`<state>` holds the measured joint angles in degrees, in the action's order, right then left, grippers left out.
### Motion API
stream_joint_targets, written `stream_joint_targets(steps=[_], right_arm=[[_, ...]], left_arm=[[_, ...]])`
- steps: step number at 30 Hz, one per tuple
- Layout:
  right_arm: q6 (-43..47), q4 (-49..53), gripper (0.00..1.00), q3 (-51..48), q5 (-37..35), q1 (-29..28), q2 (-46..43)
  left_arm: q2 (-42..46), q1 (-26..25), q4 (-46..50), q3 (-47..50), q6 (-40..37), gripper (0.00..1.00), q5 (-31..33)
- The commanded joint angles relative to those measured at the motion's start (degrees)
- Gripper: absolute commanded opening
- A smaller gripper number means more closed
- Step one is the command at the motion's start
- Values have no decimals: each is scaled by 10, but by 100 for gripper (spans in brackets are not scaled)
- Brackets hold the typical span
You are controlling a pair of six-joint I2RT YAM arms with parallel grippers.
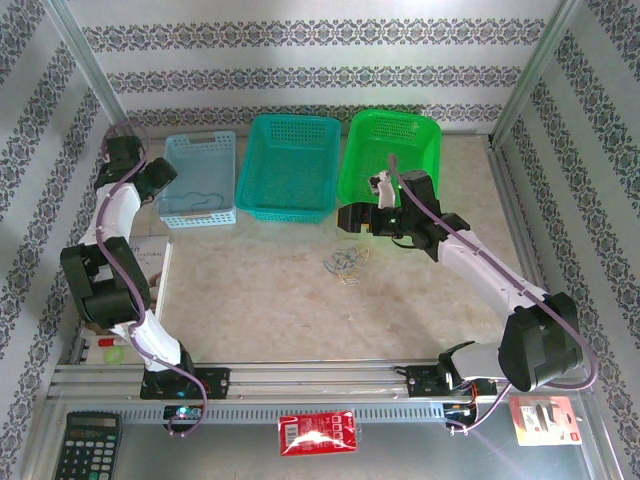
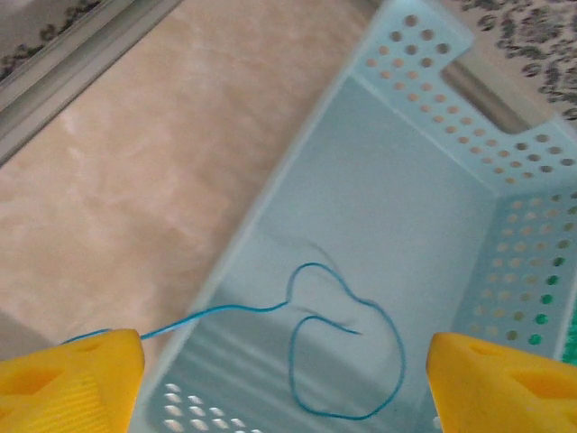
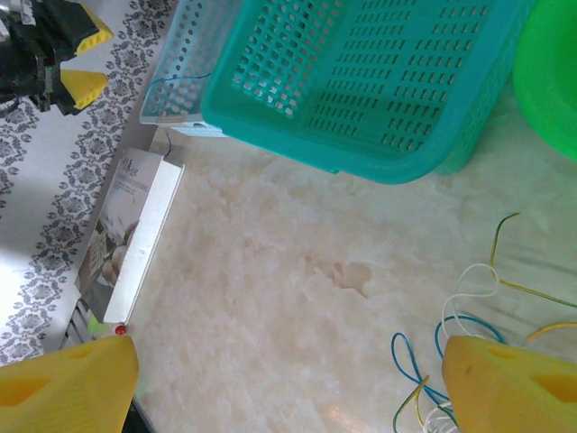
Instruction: Untangle the cables
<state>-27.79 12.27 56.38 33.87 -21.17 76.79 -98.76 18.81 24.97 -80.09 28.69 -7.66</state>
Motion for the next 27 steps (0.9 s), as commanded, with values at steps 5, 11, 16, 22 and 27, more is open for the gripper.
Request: stream_joint_targets(steps=[5,11,16,22,27], right_arm=[[18,-15,87,11,13,-1,1],[16,-15,87,7,8,0,-2],[13,-17,87,10,7,-1,-2],[6,-17,86,15,15,-5,-2],[3,-17,86,22,24,-22,-4]], left_arm=[[-8,24,-1,36,51,82,-49],[17,28,-54,85,162,85,-32],[55,31,-64,126,263,88,20],[40,39,-67,120,316,89,32],[19,49,-89,114,346,89,21]])
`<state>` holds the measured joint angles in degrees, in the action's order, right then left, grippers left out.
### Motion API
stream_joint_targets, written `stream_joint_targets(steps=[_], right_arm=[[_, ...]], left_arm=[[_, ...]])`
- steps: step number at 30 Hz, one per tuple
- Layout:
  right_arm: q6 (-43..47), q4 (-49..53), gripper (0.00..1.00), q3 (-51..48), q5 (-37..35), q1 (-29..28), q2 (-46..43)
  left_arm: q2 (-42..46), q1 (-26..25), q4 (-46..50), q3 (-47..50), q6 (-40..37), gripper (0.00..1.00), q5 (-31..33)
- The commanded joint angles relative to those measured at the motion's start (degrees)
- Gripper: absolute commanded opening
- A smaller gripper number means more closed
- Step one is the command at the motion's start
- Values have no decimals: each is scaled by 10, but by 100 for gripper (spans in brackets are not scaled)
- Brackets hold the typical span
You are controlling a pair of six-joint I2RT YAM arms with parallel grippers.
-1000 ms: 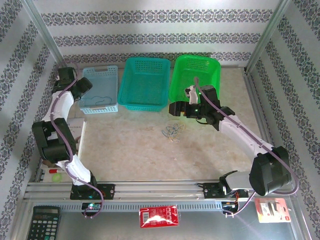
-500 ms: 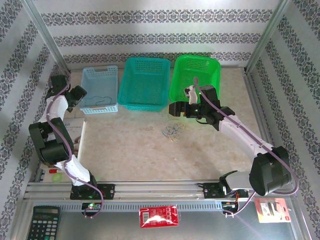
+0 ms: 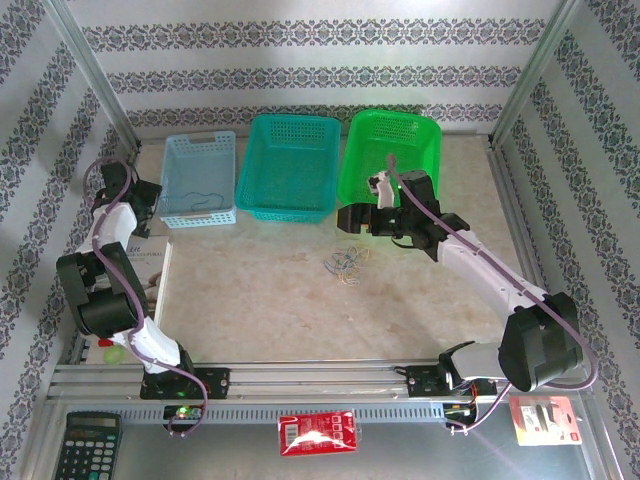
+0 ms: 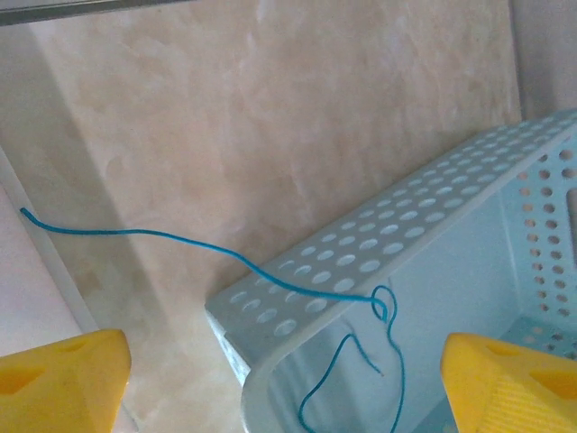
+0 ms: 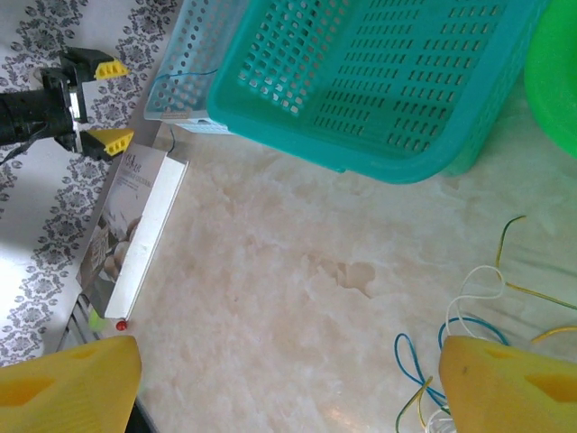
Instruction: Untangle the cables
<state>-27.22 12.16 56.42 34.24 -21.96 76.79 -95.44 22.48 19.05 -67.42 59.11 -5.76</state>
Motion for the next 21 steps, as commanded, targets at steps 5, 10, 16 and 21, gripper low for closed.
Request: stream_joint_targets(steps=[5,10,16,21], right_arm=[[-5,-14,85,40,18,-51,3],[-13,-20,85,71,10,-97,26],[-14,-18,85,108,-3,-139,57],[-17,-19,85,120,-10,-146,71]], left_arm=[[-34,20,-48,-22,58,88,-11],[-55,27,-62,-30,74,88,-27],[-76,30,-71,-38,81,87,-40],[-95,29,-83,-40,85,87,-49]])
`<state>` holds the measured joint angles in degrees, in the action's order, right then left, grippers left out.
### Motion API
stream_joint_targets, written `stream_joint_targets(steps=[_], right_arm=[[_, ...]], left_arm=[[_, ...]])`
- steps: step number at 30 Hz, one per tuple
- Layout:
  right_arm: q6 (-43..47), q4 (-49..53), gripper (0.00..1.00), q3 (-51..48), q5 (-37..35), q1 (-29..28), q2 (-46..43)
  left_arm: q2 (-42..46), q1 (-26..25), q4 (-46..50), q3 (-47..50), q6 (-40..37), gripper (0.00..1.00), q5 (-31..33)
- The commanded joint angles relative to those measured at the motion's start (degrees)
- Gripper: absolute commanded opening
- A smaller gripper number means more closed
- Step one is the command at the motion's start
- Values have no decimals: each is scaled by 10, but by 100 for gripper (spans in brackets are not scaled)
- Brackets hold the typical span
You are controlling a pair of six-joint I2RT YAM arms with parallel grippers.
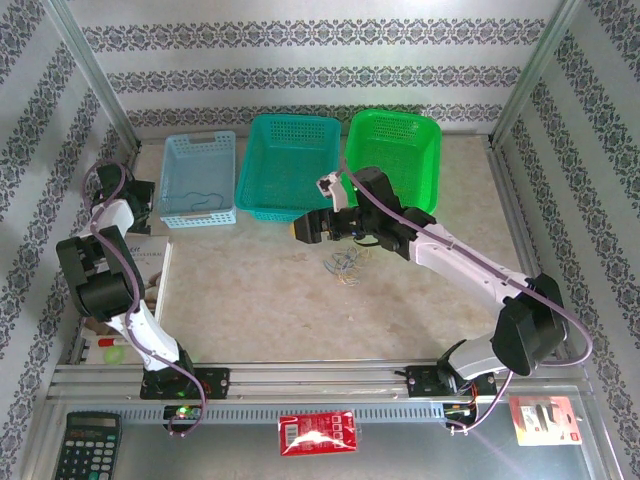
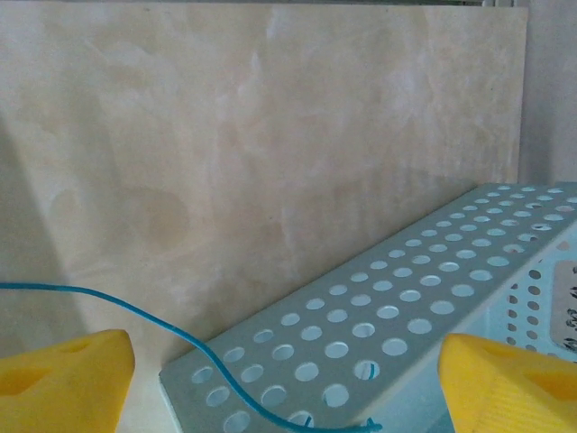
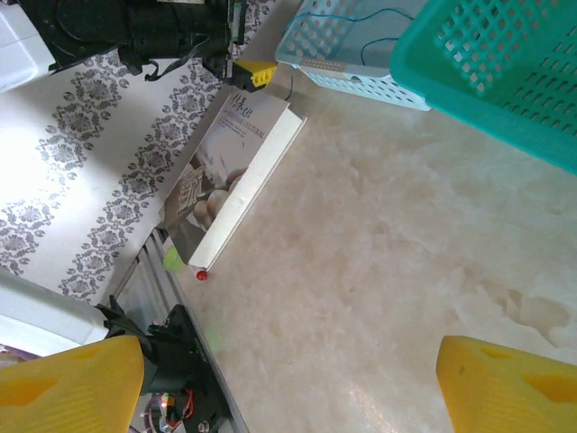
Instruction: Untangle the cables
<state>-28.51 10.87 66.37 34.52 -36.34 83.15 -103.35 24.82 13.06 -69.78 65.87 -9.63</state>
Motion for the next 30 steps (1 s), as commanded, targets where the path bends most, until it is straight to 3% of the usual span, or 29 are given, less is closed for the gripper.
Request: stream_joint_targets(steps=[1,12,18,30], right_arm=[[-5,-5,85,21,-15,-3,9],[-9,-4,85,26,-35,-2,19],[-10,-1,85,27,-42,-2,19],[-11,4,84,24,-46,-2,9]], left_arm=[[-20,7,-24,-18,18,87,-11],[-58,6,-52,-28,23,81,-19],[-71,7,-77,-28,28,61,-27],[-42,7,-82,-33,-5,1,-6]])
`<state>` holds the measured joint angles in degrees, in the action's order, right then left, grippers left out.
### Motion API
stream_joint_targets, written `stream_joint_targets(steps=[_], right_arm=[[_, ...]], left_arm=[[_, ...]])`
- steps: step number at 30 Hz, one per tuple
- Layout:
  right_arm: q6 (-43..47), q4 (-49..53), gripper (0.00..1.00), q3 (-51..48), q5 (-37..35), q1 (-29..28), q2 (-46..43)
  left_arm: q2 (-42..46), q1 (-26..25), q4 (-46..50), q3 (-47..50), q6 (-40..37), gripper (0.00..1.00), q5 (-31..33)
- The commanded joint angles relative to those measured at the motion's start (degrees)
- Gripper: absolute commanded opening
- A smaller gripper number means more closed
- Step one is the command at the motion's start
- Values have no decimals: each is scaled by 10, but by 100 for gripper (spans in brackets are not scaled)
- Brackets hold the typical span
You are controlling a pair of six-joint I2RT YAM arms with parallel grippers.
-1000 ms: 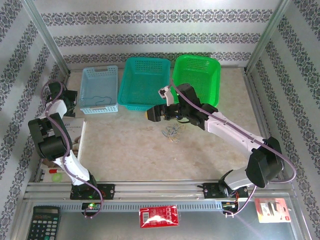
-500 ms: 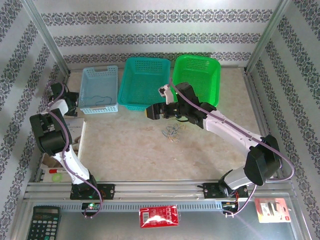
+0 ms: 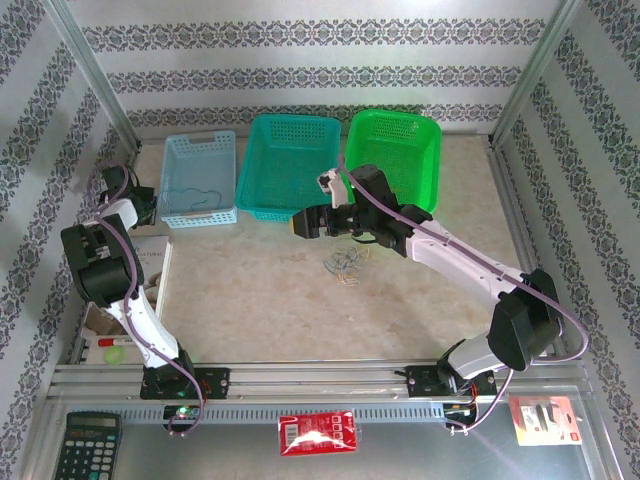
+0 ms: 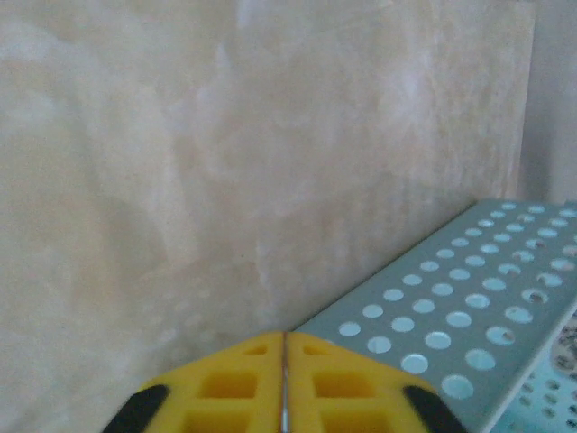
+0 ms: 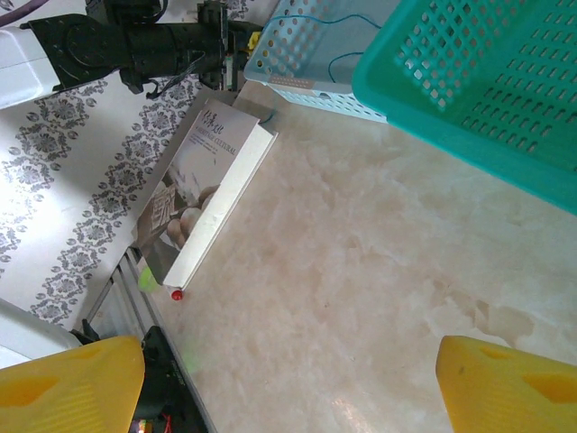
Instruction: Untangle the cables
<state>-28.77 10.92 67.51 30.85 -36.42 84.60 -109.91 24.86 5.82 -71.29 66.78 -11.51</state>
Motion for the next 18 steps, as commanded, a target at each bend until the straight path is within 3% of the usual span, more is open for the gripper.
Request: stream_joint_targets(steps=[1,13,16,18], right_arm=[[-7,3,84,12,-10,-1,-7],[-9,5,84,10,-13,-2,-15],[-9,5,84,11,-14,-2,-16],[-9,5,84,10,-15,-3,-17]], left_arm=[[29,7,-8,-21,-21,0,13],[82,5,7,-41,-86,1,5],[94,5,10,-14,-71,38,-1],[103,6,14,7,-61,53,-6]])
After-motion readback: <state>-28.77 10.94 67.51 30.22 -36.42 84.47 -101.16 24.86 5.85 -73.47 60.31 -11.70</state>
